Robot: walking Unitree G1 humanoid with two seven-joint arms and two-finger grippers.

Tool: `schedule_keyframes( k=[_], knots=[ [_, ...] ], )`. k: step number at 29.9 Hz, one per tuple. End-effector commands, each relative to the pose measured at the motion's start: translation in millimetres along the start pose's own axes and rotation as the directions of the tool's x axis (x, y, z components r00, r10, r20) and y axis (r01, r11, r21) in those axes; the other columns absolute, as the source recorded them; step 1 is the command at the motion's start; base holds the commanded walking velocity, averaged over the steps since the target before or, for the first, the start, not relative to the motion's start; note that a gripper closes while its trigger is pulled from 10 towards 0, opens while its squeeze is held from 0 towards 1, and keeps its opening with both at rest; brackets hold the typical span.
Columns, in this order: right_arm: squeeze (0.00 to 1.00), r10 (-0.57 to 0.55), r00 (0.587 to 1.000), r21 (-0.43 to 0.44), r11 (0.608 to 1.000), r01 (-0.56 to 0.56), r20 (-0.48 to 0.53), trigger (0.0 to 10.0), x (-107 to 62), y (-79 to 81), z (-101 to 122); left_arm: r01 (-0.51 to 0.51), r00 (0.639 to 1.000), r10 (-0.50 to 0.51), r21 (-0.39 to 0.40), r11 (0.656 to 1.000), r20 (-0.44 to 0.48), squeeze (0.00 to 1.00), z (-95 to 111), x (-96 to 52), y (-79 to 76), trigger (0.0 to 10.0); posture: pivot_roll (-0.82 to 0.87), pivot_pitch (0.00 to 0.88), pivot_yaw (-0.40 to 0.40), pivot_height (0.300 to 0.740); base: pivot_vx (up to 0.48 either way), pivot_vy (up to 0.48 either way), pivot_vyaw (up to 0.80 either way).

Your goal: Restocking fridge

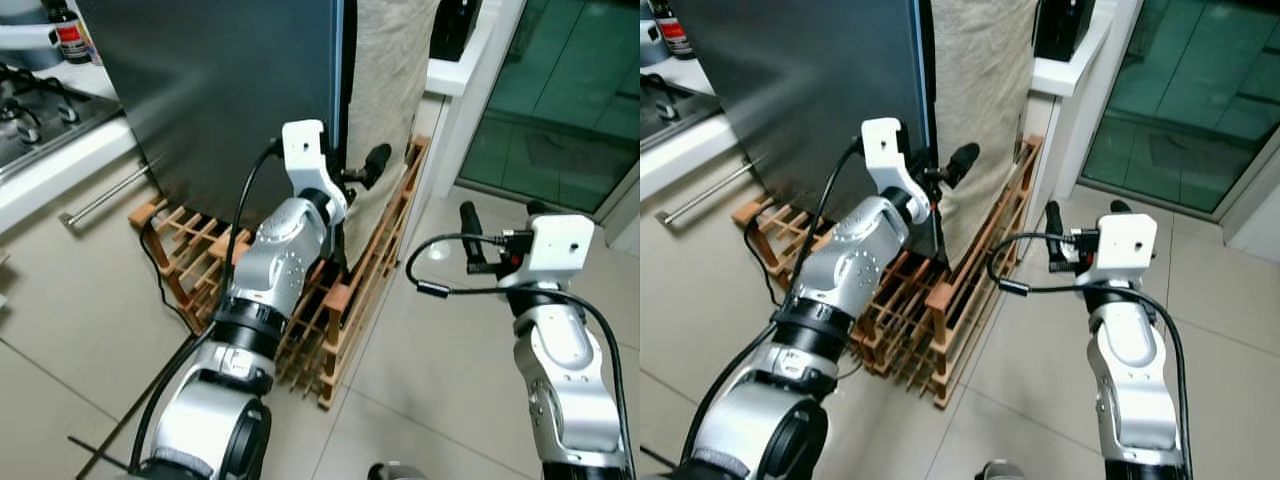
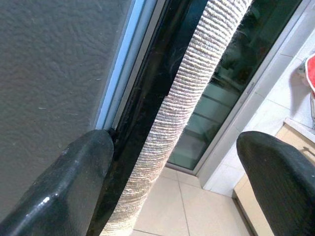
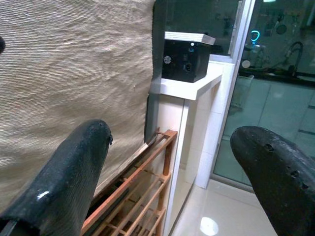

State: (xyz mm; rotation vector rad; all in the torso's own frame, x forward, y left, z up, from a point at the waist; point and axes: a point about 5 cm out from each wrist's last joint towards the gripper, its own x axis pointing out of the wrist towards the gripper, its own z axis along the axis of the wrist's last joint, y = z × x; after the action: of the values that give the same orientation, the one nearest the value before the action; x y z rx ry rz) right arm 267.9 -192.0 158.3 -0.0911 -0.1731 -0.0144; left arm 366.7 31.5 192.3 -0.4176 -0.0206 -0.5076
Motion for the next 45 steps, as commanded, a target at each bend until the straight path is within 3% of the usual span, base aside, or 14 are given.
schedule_keyframes(
  k=[1,2,5,9,10,11,19,23,24,28,33,40,42,45],
  knots=[
    [0.0,-0.002,1.0,-0.004,1.0,0.002,0.018,10.0,2.2,0.2,4,0.117,0.992,-0.114,-0.057,0.991,0.056,0.0,8,15.3,-46.5,10.0,-0.22,0.026,0.046,0.74,0.0,0.0,0.0],
    [0.0,-0.003,1.0,-0.006,1.0,0.003,0.02,10.0,2.3,-0.1,4,0.169,0.984,-0.162,-0.097,0.981,0.07,0.0,7,15.1,-56.3,10.0,-0.22,0.026,0.048,0.74,0.0,0.0,0.0],
    [0.0,-0.004,1.0,-0.006,1.0,0.004,0.021,10.0,2.3,-0.1,4,0.19,0.98,-0.182,-0.106,0.976,0.076,0.0,6,15.4,-59.3,10.0,-0.23,0.026,0.049,0.74,0.0,0.0,0.0],
    [0.0,-0.008,1.0,-0.007,1.0,0.008,0.021,10.0,2.0,-0.8,5,0.336,0.941,-0.325,-0.145,0.93,0.095,0.0,4,13.0,-75.3,10.0,-0.23,0.028,0.052,0.74,0.0,0.0,0.0],
    [0.0,-0.011,1.0,-0.007,1.0,0.011,0.019,10.0,1.6,-1.2,4,0.449,0.893,-0.435,-0.156,0.88,0.116,0.0,4,8.6,-86.5,10.0,-0.23,0.029,0.055,0.74,0.0,0.0,0.0],
    [0.0,-0.011,1.0,-0.007,1.0,0.011,0.019,10.0,1.6,-1.2,4,0.449,0.893,-0.435,-0.156,0.88,0.116,0.0,4,8.6,-86.5,10.0,-0.23,0.029,0.055,0.74,0.0,0.0,0.0],
    [0.0,-0.023,1.0,-0.003,1.0,0.023,0.016,10.0,1.3,-2.7,3,0.668,0.744,-0.648,-0.196,0.718,0.164,0.0,6,-3.8,-110.1,10.0,-0.23,0.028,0.057,0.74,0.0,0.0,0.0],
    [0.0,-0.026,1.0,-0.003,1.0,0.026,0.016,10.0,1.7,-3.1,2,0.715,0.698,-0.692,-0.233,0.66,0.181,0.0,6,-8.0,-116.7,10.0,-0.23,0.024,0.057,0.74,0.0,0.0,0.0],
    [0.0,-0.026,1.0,-0.003,1.0,0.026,0.016,10.0,1.7,-3.1,2,0.715,0.698,-0.692,-0.233,0.66,0.181,0.0,6,-8.0,-116.7,10.0,-0.23,0.024,0.057,0.74,0.0,0.0,0.0],
    [0.0,-0.034,0.999,-0.001,0.999,0.034,0.025,10.0,3.6,-3.2,4,0.644,0.765,-0.627,-0.172,0.745,0.147,0.0,6,-6.2,-101.9,10.0,-0.22,0.017,0.061,0.74,0.0,0.0,0.0],
    [0.0,-0.054,0.997,0.006,0.999,0.054,0.051,10.0,4.0,-4.5,7,0.483,0.873,-0.469,-0.103,0.87,0.135,0.0,14,-14.0,-59.5,10.0,-0.21,0.014,0.061,0.74,0.0,0.0,0.0],
    [0.0,-0.091,0.994,0.006,0.996,0.09,0.066,10.0,4.0,-9.4,7,0.29,0.946,-0.281,-0.034,0.957,0.16,0.0,25,-38.3,-19.3,10.0,-0.17,0.002,0.054,0.74,0.0,0.0,0.0],
    [0.0,-0.095,0.993,0.007,0.996,0.094,0.068,10.0,4.2,-9.8,7,0.271,0.951,-0.263,-0.03,0.962,0.16,0.0,26,-40.0,-16.3,10.0,-0.17,0.002,0.054,0.74,0.0,0.0,0.0],
    [0.0,-0.092,0.993,0.013,0.996,0.092,0.075,10.0,7.4,-7.1,7,0.137,0.979,-0.142,0.047,0.989,0.144,0.0,20,-46.4,0.1,10.0,-0.16,0.0,0.049,0.74,0.0,0.0,0.0]
  ],
)
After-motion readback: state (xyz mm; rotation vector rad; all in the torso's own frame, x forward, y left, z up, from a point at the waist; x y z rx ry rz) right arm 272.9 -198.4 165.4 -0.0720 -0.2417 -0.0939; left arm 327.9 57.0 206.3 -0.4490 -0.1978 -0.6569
